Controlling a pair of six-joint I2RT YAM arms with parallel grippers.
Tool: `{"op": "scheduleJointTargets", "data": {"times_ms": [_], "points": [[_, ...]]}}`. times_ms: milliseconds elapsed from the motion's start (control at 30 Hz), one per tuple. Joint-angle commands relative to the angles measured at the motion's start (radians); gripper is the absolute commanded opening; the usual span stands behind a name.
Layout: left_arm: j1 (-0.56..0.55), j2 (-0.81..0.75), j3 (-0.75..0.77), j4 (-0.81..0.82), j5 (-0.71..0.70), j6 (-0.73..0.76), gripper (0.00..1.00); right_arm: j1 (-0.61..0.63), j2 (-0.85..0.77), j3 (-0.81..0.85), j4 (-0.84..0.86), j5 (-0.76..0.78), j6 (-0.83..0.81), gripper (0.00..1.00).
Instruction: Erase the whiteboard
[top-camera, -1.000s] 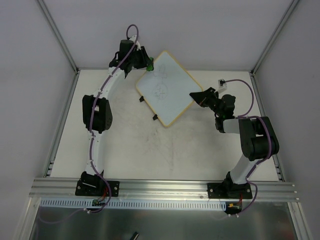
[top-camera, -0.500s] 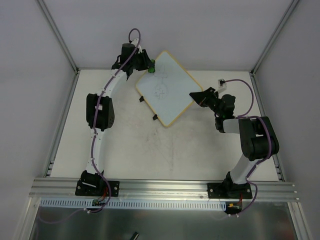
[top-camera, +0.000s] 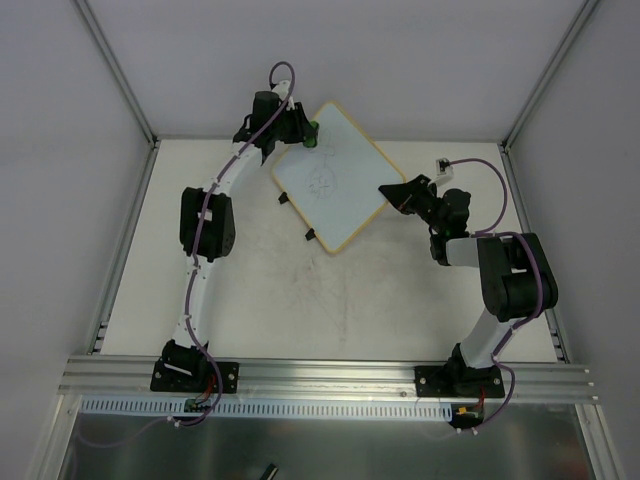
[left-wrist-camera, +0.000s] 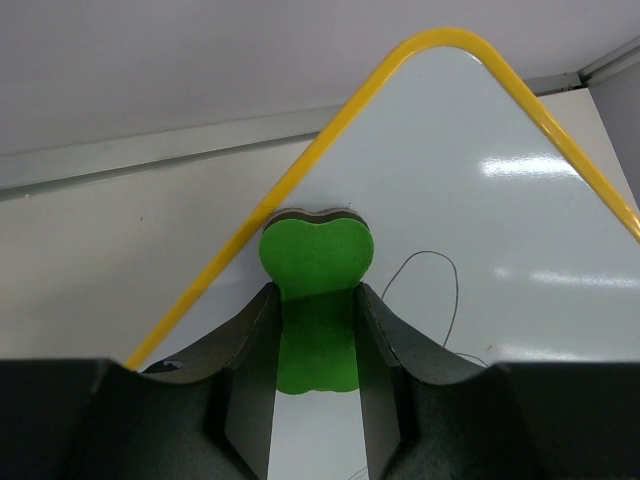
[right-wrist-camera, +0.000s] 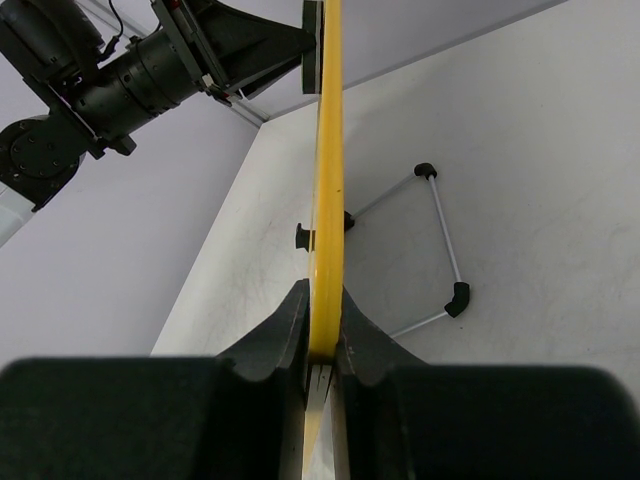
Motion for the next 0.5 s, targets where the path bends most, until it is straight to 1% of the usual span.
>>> {"op": "scheduleJointTargets", "data": {"times_ms": [0, 200, 467], "points": [[-0.034, 0.013, 0.05, 0.059, -0.009, 0.049, 0.0, 0.025, 0.021, 0.025, 0.039, -0.041, -0.08, 0.0], [-0.048, 0.022, 0.05, 0.059, -0.003, 0.058, 0.0, 0.025, 0.027, 0.028, 0.041, -0.045, -0.079, 0.0], [-0.08, 0.019, 0.038, 0.059, 0.044, 0.064, 0.0, 0.026, 0.032, 0.031, 0.039, -0.05, -0.08, 0.0]]}}
